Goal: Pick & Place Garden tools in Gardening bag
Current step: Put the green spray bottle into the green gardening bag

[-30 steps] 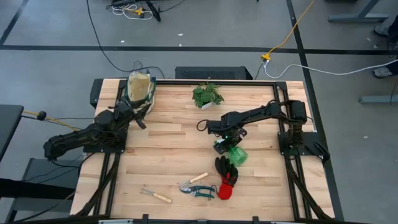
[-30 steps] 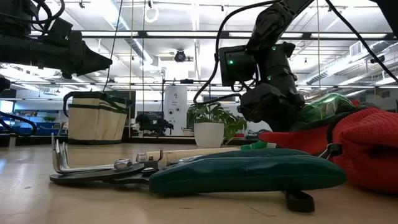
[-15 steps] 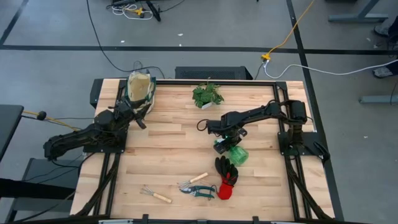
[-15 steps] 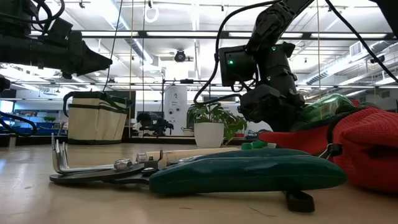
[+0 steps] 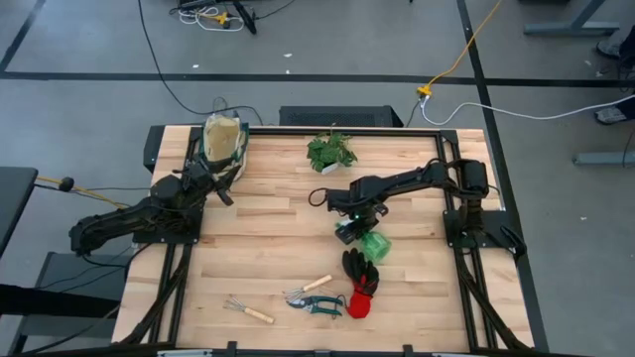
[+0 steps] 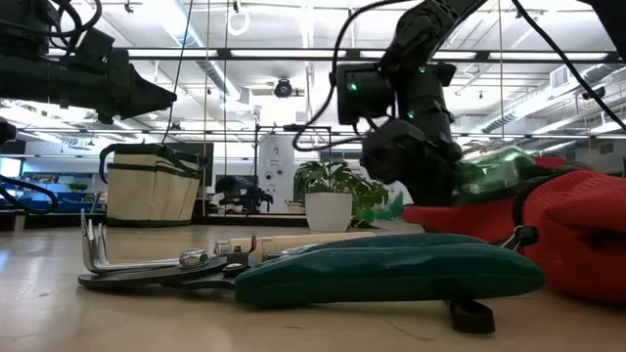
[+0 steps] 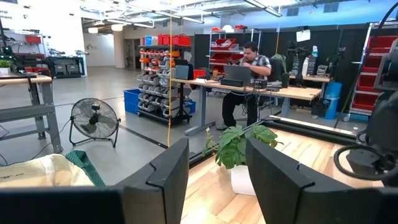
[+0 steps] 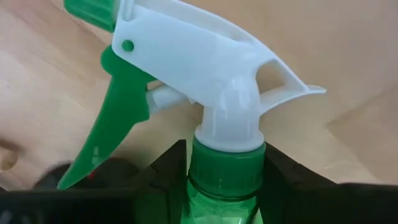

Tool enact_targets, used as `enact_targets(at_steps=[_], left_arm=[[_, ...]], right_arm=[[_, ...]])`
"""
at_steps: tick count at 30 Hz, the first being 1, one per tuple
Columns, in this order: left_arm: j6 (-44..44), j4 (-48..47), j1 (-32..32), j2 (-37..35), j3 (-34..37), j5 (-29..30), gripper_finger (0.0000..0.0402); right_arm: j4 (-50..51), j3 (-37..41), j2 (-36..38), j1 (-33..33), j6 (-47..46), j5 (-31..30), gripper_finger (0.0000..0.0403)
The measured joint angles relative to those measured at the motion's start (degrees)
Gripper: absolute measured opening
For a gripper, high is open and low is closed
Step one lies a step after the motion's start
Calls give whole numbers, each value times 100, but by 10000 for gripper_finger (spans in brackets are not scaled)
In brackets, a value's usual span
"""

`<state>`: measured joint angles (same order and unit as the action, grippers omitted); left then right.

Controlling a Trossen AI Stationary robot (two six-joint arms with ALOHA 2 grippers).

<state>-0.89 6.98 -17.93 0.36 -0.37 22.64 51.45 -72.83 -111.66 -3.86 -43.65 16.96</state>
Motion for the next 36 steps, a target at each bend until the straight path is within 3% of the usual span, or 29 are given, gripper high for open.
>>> enact_targets(at_steps=[12, 21, 26, 36], left_arm=[[-1, 0, 1, -1, 0, -1, 167], [-3, 1, 1, 0, 0, -1, 167], [-17, 0, 0, 0, 1, -1, 167], [-153, 2, 2, -1, -1, -3, 167]], right_arm=[[833, -1061, 2, 0, 384, -733, 137], [754, -1987, 9, 1, 787, -1461, 137], [371, -2400, 11, 0, 1091, -1809, 137], [-1027, -2578, 13, 0, 1797, -1933, 137]])
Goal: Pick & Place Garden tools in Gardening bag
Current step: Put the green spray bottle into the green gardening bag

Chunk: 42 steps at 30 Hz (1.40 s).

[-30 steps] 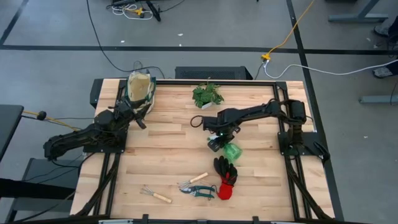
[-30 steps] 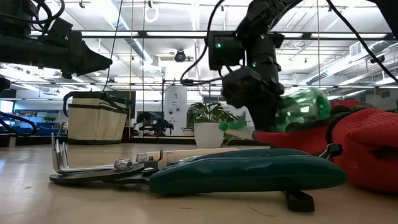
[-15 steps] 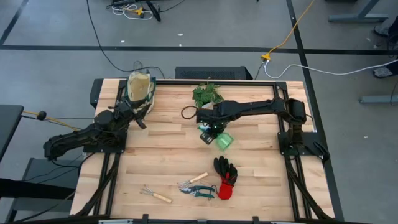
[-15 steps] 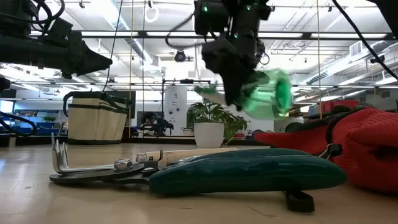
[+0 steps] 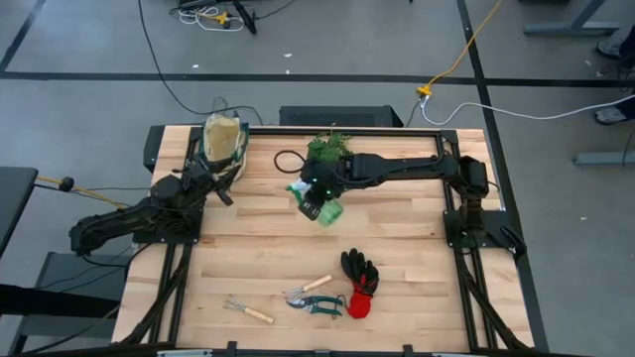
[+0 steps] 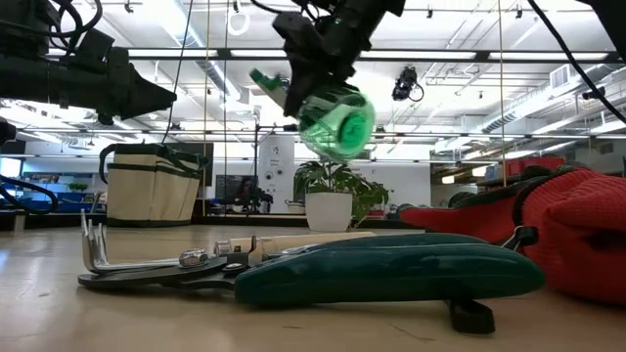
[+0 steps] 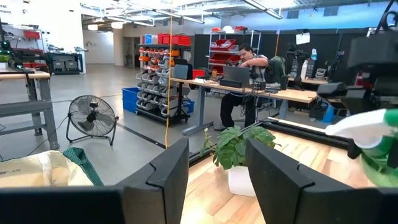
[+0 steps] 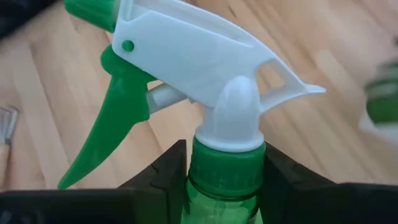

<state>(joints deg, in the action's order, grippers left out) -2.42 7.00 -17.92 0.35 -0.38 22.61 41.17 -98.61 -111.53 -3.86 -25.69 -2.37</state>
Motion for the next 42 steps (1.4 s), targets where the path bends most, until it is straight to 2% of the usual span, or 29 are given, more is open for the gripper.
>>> enact_targets(at_steps=[10, 15, 22, 27, 37, 42], left_arm=[[-7, 90, 0, 0, 1, -339, 167], [-314, 251, -2, 1, 1, -769, 167], [-610, 423, 1, 1, 1, -1159, 167], [-1154, 870, -2, -2, 0, -1716, 167], [-2397, 2304, 3, -2, 2, -3380, 167], [-2564, 2415, 61, 1, 2, -3532, 167]], right_arm=[[-1463, -2, 2, 2, 693, 5, 137], [-2017, -1, 4, 11, 983, 45, 137], [-3026, -1, 4, 65, 1424, 386, 137], [-3458, -2, 4, 175, 1769, 397, 137], [-3899, -2, 6, 414, 2149, 484, 137], [-3904, -2, 7, 450, 2194, 484, 137]])
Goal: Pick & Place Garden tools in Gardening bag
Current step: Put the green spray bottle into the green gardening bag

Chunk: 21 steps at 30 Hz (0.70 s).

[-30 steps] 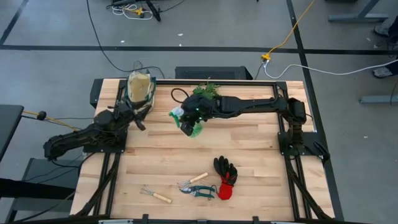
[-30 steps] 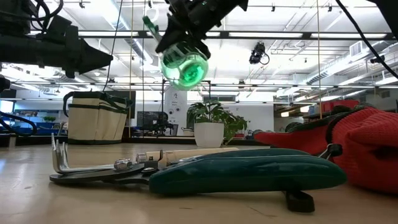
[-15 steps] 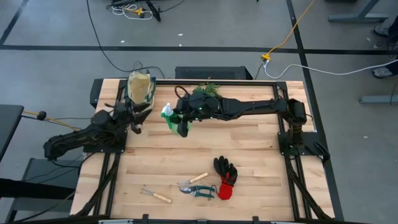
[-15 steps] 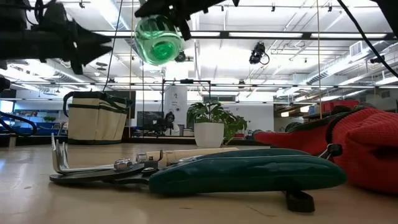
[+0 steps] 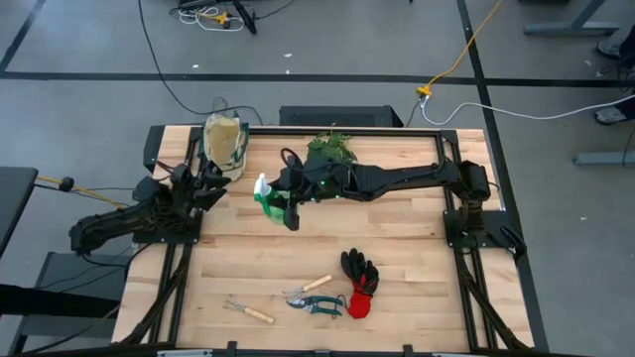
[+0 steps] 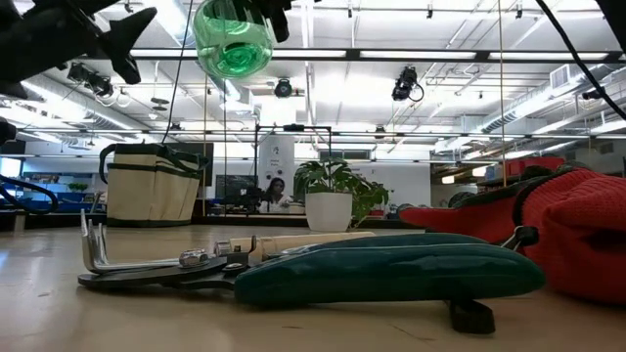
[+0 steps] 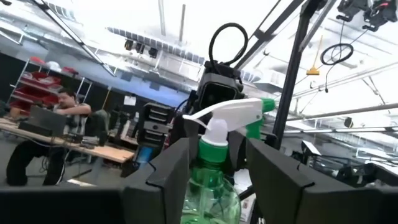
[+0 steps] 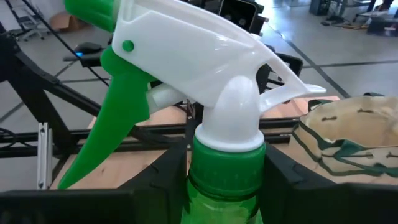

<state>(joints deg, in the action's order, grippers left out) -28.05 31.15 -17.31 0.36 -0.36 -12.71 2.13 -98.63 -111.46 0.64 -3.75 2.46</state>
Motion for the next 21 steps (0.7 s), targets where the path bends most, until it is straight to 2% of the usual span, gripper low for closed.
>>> enact_targets(at_steps=[17, 21], left_arm=[[361, 21, 773, 7, 0, 804, 167], [417, 127, 915, 205, 0, 1028, 167]], right_arm=[[-94, 0, 0, -7, 109, -5, 137], [-94, 0, 0, -7, 125, -5, 137]])
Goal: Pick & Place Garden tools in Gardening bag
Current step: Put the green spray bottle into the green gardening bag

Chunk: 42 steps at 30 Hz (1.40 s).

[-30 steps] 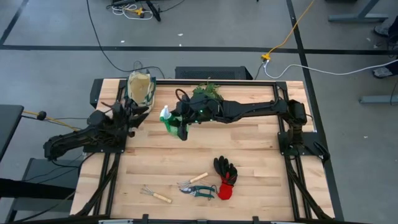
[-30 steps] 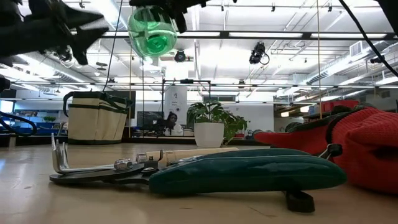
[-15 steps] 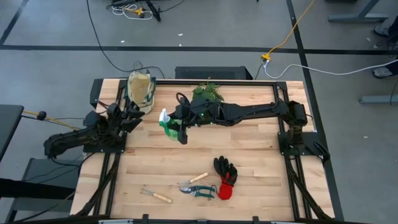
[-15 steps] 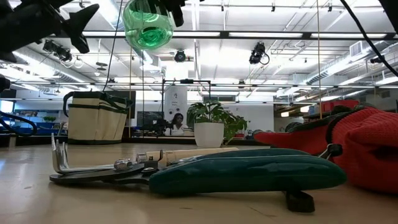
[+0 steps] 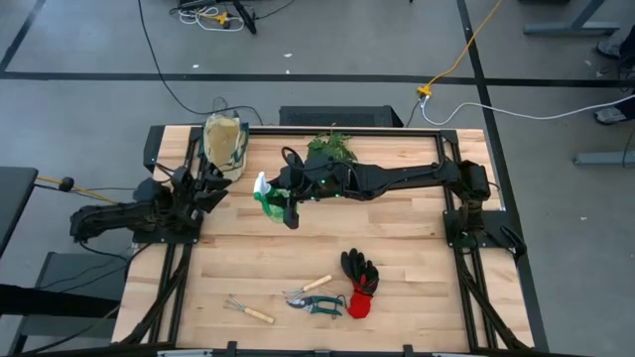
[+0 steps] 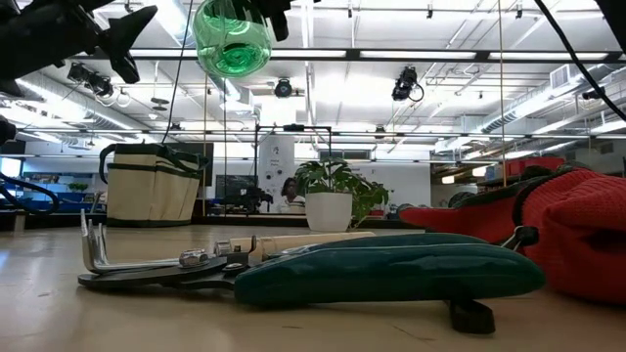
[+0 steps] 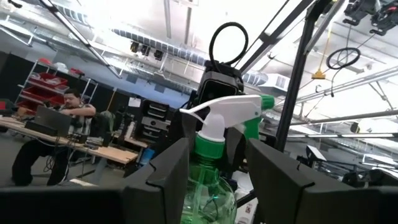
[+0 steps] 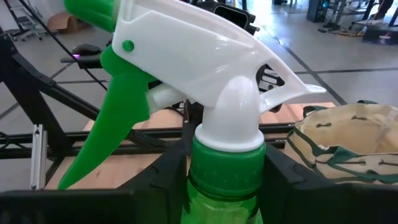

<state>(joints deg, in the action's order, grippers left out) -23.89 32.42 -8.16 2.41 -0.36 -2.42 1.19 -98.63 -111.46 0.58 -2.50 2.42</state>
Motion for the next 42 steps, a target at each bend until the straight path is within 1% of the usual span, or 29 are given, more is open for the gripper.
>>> enact_targets(at_steps=[4, 8, 12, 16, 18, 22, 30, 35, 38, 42], left_arm=[[73, 122, 140, 488, -71, 165, 167], [277, 191, 312, 1123, -427, 137, 167], [403, 130, 466, 1746, -687, 237, 167], [547, 474, 601, 2300, -906, 242, 167], [680, 667, 671, 2538, -1014, 243, 167], [931, 748, 785, 2900, -1317, 243, 167], [1039, 797, 876, 3819, -1746, 282, 167], [1152, 776, 895, 4166, -1973, 264, 167], [1204, 755, 947, 4254, -2054, 208, 167], [1574, 647, 1019, 4248, -2065, 142, 167]], right_arm=[[-11, 0, 0, 2, 2, 0, 137], [-20, 0, 0, 2, 13, -1, 137], [-20, 0, 0, 0, 28, -2, 137], [-13, 0, 0, 2, 39, -2, 137], [-11, 0, 0, 0, 39, -2, 137], [-2, 0, 0, 2, 39, -2, 137], [72, 0, 2, 2, 109, -22, 137], [101, 0, 1, 2, 149, -15, 137], [98, 0, 4, 5, 164, 20, 137], [127, 0, 2, 13, 168, 46, 137]])
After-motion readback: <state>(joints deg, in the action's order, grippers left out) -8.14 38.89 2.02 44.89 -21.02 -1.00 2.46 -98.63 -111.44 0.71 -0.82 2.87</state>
